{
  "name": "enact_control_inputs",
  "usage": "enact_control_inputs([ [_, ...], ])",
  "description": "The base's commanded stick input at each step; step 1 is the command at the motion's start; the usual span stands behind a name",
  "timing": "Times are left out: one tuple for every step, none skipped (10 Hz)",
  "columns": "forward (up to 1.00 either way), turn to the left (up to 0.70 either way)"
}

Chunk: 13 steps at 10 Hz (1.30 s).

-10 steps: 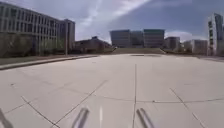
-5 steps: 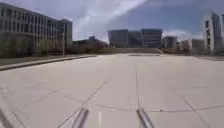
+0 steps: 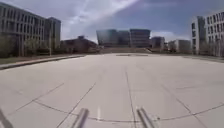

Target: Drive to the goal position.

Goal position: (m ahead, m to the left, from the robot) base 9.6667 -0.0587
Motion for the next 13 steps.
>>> enact_control_inputs([
  [0.5,0.0],
  [0.5,0.0],
  [0.5,0.0],
  [0.5,0.0],
  [0.5,0.0],
  [0.5,0.0],
  [0.5,0.0],
  [0.5,0.0],
  [0.5,0.0],
  [0.5,0.0],
  [0.5,0.0],
  [0.5,0.0],
  [0.5,0.0],
])
